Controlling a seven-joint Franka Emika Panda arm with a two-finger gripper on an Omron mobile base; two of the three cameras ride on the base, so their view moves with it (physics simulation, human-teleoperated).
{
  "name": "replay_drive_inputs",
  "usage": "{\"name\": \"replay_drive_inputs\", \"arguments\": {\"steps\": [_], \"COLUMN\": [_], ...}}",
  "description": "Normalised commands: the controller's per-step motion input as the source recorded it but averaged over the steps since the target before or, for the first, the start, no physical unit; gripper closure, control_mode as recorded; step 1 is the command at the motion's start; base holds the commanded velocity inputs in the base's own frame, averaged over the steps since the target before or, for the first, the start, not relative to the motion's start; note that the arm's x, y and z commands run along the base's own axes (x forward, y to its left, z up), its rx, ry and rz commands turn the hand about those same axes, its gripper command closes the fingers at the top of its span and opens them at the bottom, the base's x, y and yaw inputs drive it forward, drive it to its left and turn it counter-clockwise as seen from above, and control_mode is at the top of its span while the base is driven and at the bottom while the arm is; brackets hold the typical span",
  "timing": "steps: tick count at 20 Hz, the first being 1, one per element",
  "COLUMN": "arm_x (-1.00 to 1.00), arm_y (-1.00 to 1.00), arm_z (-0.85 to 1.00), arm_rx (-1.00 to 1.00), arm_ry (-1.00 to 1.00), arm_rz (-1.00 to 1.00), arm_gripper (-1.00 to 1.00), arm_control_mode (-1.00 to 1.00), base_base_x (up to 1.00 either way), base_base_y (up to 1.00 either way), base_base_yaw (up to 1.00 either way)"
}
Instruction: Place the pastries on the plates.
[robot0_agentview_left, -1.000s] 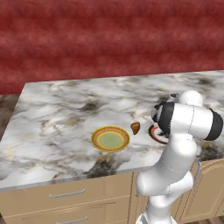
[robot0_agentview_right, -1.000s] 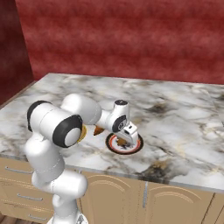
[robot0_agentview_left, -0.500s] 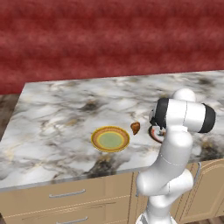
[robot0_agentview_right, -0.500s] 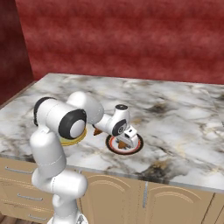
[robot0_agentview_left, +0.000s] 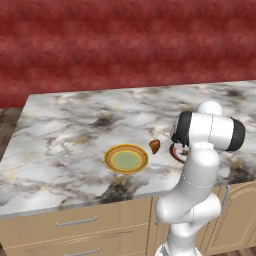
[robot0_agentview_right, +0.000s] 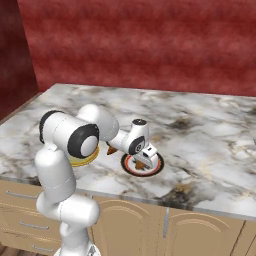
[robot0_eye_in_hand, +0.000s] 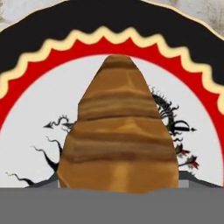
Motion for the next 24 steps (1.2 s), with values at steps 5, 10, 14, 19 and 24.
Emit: {"name": "replay_drive_inputs", "arguments": {"steps": [5,10,14,19,24], "arm_x": [0.00,-0.02,-0.07,-0.09,-0.04], "arm_y": [0.00,0.00,0.00,0.00,0.00], "arm_z": [0.03,0.17,0.21,0.30,0.52], "arm_rx": [0.00,0.00,0.00,0.00,0.00], "arm_ry": [-0.03,-0.06,-0.06,-0.04,-0.08], "arm_rz": [0.00,0.00,0.00,0.02,0.11], "arm_gripper": [-1.00,-1.00,-1.00,-1.00,-1.00], "arm_control_mode": [-1.00,-1.00,-1.00,-1.00,-1.00], "base_base_x": [0.00,0.00,0.00,0.00,0.00], "base_base_y": [0.00,0.00,0.00,0.00,0.00], "base_base_yaw": [0.00,0.00,0.00,0.00,0.00]}}
